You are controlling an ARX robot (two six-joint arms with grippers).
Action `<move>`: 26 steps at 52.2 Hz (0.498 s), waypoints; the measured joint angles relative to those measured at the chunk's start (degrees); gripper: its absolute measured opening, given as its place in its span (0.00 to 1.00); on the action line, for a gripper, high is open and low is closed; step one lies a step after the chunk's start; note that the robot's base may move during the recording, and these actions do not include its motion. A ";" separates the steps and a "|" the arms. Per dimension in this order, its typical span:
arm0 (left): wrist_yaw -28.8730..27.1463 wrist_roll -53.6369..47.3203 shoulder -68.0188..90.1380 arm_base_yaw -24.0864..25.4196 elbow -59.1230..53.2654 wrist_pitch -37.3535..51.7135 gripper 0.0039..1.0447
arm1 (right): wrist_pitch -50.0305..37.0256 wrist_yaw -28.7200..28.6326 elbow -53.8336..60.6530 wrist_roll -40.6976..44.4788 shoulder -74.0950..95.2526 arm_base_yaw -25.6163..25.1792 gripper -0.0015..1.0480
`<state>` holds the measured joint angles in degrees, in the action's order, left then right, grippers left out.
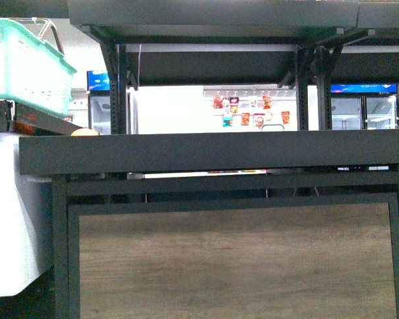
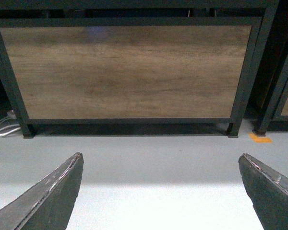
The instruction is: Pick lemon from shelf
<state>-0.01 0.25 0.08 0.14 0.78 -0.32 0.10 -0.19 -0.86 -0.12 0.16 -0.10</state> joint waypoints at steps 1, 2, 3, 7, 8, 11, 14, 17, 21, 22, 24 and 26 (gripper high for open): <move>0.00 0.00 0.00 0.00 0.00 0.00 0.92 | 0.00 0.00 0.00 0.00 0.00 0.00 0.93; 0.00 0.00 0.00 0.00 0.00 0.00 0.92 | 0.00 0.00 0.00 0.00 0.00 0.00 0.93; 0.00 0.00 0.00 0.00 0.00 0.00 0.92 | 0.00 0.00 0.00 0.00 0.00 0.00 0.93; 0.00 0.00 0.00 0.00 0.00 0.00 0.92 | 0.00 0.00 0.00 0.00 0.00 0.00 0.93; 0.00 0.00 0.00 0.00 0.00 0.00 0.92 | 0.00 0.00 0.00 0.00 0.00 0.00 0.93; 0.00 -0.02 0.00 0.00 0.00 0.00 0.92 | 0.00 0.00 0.00 0.00 0.00 0.00 0.93; 0.00 0.00 0.00 0.00 0.00 0.00 0.92 | 0.00 0.00 0.00 0.00 0.00 0.00 0.93; 0.00 0.00 0.00 0.00 0.00 0.00 0.92 | 0.00 0.00 0.00 0.00 0.00 0.00 0.93; 0.00 -0.02 0.00 0.00 0.00 0.00 0.92 | 0.00 0.00 0.00 0.00 0.00 0.00 0.93; 0.00 -0.02 0.00 0.00 0.00 0.00 0.92 | 0.00 0.00 0.00 0.00 0.00 0.00 0.93; 0.00 0.00 0.00 0.00 0.00 0.00 0.92 | 0.00 0.00 0.00 0.00 0.00 0.00 0.93; 0.00 0.00 0.00 0.00 0.00 0.00 0.92 | 0.00 0.00 0.00 0.00 0.00 0.00 0.93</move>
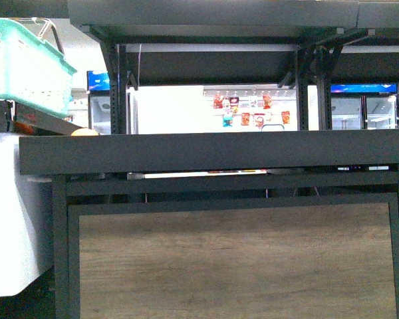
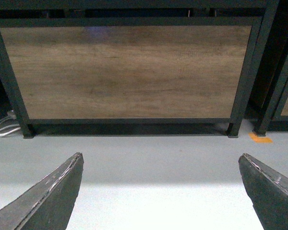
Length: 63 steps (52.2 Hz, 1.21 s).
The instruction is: Pick lemon from shelf
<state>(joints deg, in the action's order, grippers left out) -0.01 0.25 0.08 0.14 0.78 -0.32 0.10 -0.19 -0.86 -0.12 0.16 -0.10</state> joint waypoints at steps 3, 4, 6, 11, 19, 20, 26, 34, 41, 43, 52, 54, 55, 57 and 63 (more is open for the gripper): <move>0.00 0.00 0.00 0.00 0.00 0.00 0.92 | 0.00 0.00 0.00 0.00 -0.02 0.00 0.93; 0.00 0.00 0.00 0.00 0.00 0.00 0.92 | 0.00 0.00 0.00 0.00 0.00 0.00 0.93; 0.02 0.00 0.00 0.00 0.00 0.00 0.92 | 0.00 0.00 0.00 0.00 0.00 0.00 0.93; 0.00 0.00 0.00 0.00 0.00 0.00 0.92 | 0.00 0.00 0.00 0.00 0.00 0.00 0.93; 0.00 0.00 0.00 0.00 0.00 0.00 0.92 | 0.00 0.00 0.00 0.00 0.00 0.00 0.93; 0.00 0.00 0.00 0.00 0.00 0.00 0.92 | 0.00 0.00 0.00 0.00 0.00 0.00 0.93; 0.00 0.00 0.00 0.00 0.00 0.00 0.92 | 0.00 0.04 0.00 0.00 0.00 0.00 0.93; 0.00 -0.02 0.00 0.00 0.00 0.00 0.92 | 0.00 0.00 0.00 0.00 0.00 0.00 0.93; -0.02 0.00 0.00 0.00 0.00 0.00 0.92 | 0.00 -0.02 0.00 0.00 0.00 0.00 0.93; 0.00 0.00 0.00 0.00 0.00 0.00 0.92 | 0.00 0.00 0.00 0.00 0.00 0.00 0.93; 0.00 0.00 0.00 0.00 0.00 0.00 0.92 | 0.00 -0.04 0.00 0.00 0.00 0.00 0.93; -0.04 0.00 0.00 0.00 0.00 0.00 0.92 | 0.00 -0.02 0.00 0.00 -0.02 0.00 0.93; -0.02 0.00 0.00 0.00 0.00 0.00 0.92 | 0.00 0.00 0.00 0.00 0.00 0.00 0.93; 0.02 -0.02 0.00 0.00 0.00 0.00 0.92 | 0.00 0.00 0.00 0.00 0.00 0.00 0.93; 0.02 -0.02 0.00 0.00 0.00 0.00 0.92 | 0.00 0.00 0.00 0.00 0.00 0.00 0.93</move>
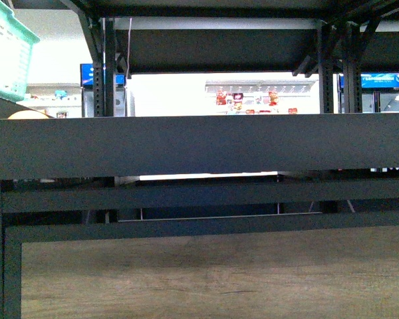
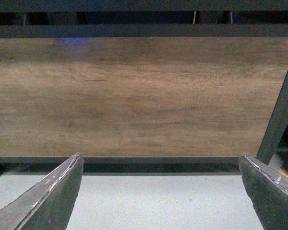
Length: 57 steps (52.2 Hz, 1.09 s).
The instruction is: Pick lemon from shelf
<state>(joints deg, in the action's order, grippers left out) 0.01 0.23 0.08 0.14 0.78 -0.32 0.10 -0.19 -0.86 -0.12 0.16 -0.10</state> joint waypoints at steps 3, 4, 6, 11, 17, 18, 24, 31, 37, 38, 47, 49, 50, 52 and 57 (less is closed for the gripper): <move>-0.07 0.02 0.00 0.00 0.00 0.00 0.92 | 0.00 0.00 0.00 0.00 -0.02 0.00 0.93; -0.04 0.02 0.00 0.00 0.00 0.00 0.92 | 0.00 0.00 0.00 0.00 -0.02 0.00 0.93; 0.00 0.02 0.00 0.00 0.00 0.00 0.92 | 0.00 0.00 0.00 0.00 0.00 0.00 0.93; -0.02 0.00 0.00 0.00 0.00 0.00 0.92 | 0.00 0.02 0.00 0.00 -0.02 0.00 0.93; -0.04 0.02 0.00 0.00 0.00 0.00 0.92 | 0.00 0.02 0.00 0.00 -0.02 0.00 0.93; -0.04 0.02 0.00 0.00 0.00 0.00 0.92 | 0.00 0.00 0.00 0.00 -0.02 0.00 0.93; -0.02 0.02 0.00 0.00 0.00 0.00 0.92 | 0.00 0.02 0.00 0.00 -0.02 0.00 0.93; 0.02 0.00 0.00 0.00 0.00 0.00 0.92 | 0.00 0.04 0.00 0.00 -0.02 0.00 0.93; -0.02 0.02 0.00 0.00 0.00 0.00 0.92 | 0.00 0.02 0.00 0.00 -0.02 0.00 0.93; -0.02 0.02 0.00 0.00 0.00 0.00 0.92 | 0.00 -0.02 0.00 0.00 -0.02 0.00 0.93; 0.00 0.00 0.00 0.00 0.00 0.00 0.92 | 0.00 0.15 0.00 0.00 -0.02 0.00 0.93; 0.00 0.00 0.00 0.00 0.00 0.00 0.92 | 0.00 0.13 0.00 0.00 -0.02 0.00 0.93; 0.00 0.02 0.00 0.00 0.00 0.00 0.92 | 0.00 0.11 0.00 0.00 -0.02 0.00 0.93; -0.04 0.02 0.00 0.00 0.00 0.00 0.92 | 0.00 0.09 0.00 0.00 0.00 0.00 0.93; 0.00 0.02 0.00 0.00 0.00 0.00 0.92 | 0.00 0.09 0.00 0.00 -0.02 0.00 0.93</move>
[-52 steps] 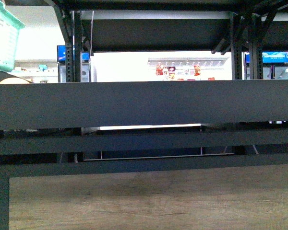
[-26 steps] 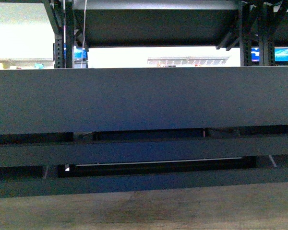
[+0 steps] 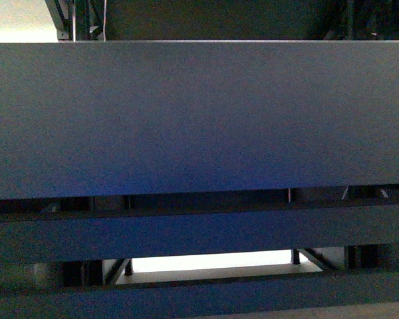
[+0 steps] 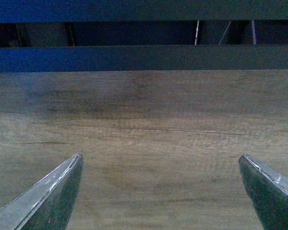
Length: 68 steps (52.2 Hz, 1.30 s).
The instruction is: Pick lemon from shelf
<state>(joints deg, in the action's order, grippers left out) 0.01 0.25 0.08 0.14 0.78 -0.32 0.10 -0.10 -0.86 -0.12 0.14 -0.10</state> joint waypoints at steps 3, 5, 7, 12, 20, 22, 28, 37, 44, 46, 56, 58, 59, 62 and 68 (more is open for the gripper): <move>-0.02 0.00 0.00 0.00 0.00 0.00 0.92 | 0.00 0.02 0.00 0.00 0.04 0.00 0.93; -0.04 0.00 0.00 0.00 0.00 0.00 0.92 | 0.00 0.04 0.00 0.00 0.04 0.00 0.93; 0.00 0.00 0.00 0.00 0.00 0.00 0.92 | 0.00 0.04 0.00 0.00 0.04 0.00 0.93; -0.02 0.00 0.00 0.00 0.00 0.00 0.92 | 0.00 0.04 0.00 0.00 0.04 0.00 0.93; -0.02 0.00 0.00 0.00 0.00 0.00 0.92 | 0.00 0.02 0.00 0.00 0.04 0.00 0.93; -0.02 -0.02 0.00 0.00 0.00 0.00 0.92 | 0.00 0.02 0.00 0.00 0.04 0.00 0.93; -0.02 0.00 0.00 0.00 0.00 0.00 0.92 | 0.00 0.02 0.00 0.00 0.04 0.00 0.93; 0.00 0.00 0.00 0.00 0.00 0.00 0.92 | 0.02 0.04 0.00 0.00 0.02 0.00 0.93; -0.02 -0.02 0.00 0.00 0.00 0.00 0.92 | 0.00 0.00 0.00 0.00 0.02 0.00 0.93; -0.02 -0.02 0.00 0.00 0.00 0.00 0.92 | 0.02 0.00 0.00 -0.02 0.02 0.00 0.93; -0.02 -0.02 0.00 0.00 0.00 0.00 0.92 | 0.00 0.02 0.00 0.00 0.02 0.00 0.93; -0.02 0.02 0.00 0.00 0.00 0.00 0.92 | 0.00 0.00 0.00 0.02 0.02 0.00 0.93; -0.02 -0.02 0.00 0.00 0.00 0.00 0.92 | 0.02 0.00 0.00 0.00 0.02 0.00 0.93; -0.02 -0.02 -0.02 0.00 0.00 0.00 0.92 | 0.00 0.00 0.00 0.00 0.02 0.00 0.93; 0.00 -0.04 0.00 0.00 0.00 0.00 0.92 | 0.00 -0.02 0.00 -0.02 0.02 0.00 0.93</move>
<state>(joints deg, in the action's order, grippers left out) 0.01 0.21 0.08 0.14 0.78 -0.32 0.10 -0.12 -0.86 -0.14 0.16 -0.10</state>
